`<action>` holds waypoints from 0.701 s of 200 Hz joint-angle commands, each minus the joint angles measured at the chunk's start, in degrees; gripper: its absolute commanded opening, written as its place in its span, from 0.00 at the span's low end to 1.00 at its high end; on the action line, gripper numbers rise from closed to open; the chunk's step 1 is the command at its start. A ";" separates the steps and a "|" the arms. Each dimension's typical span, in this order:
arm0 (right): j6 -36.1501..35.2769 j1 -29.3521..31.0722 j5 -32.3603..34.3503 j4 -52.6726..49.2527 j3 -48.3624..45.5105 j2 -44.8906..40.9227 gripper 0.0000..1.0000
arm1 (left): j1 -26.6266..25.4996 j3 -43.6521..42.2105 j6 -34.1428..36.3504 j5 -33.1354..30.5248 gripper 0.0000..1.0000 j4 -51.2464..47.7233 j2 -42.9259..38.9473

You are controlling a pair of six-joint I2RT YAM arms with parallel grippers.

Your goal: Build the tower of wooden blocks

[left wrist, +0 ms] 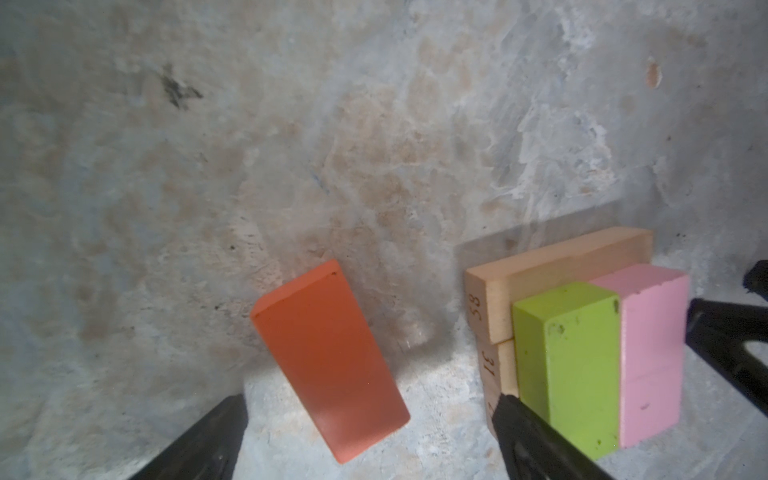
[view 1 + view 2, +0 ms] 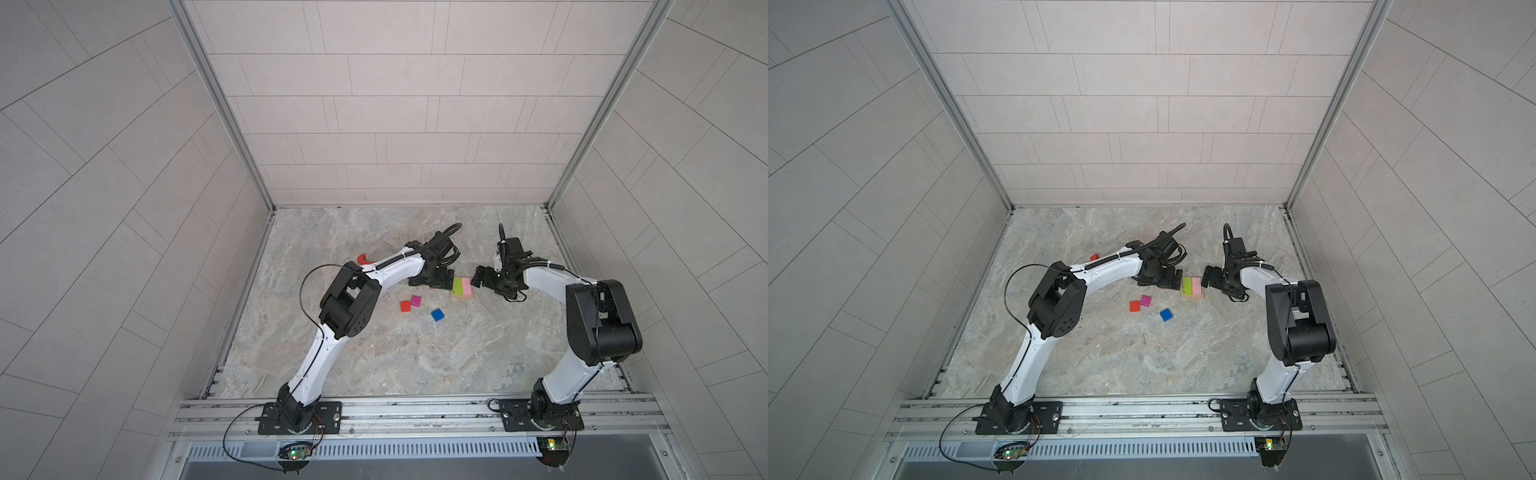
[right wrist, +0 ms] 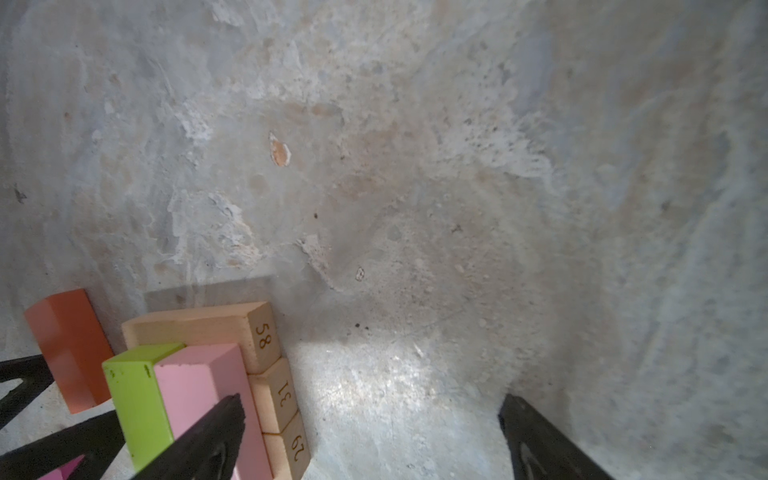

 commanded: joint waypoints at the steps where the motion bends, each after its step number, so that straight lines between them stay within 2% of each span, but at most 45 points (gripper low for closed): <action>1: -0.10 0.51 0.58 -1.96 0.88 0.50 0.97 | -0.60 0.82 0.37 0.24 1.00 -2.23 2.11; 64: 0.16 0.43 4.19 -4.37 1.06 -3.40 0.97 | -0.35 -0.51 0.99 -1.15 1.00 -3.42 -0.33; 140: -0.76 1.19 8.20 -7.86 0.90 -9.47 0.97 | 1.62 -7.43 1.42 -0.76 1.00 -1.93 -9.53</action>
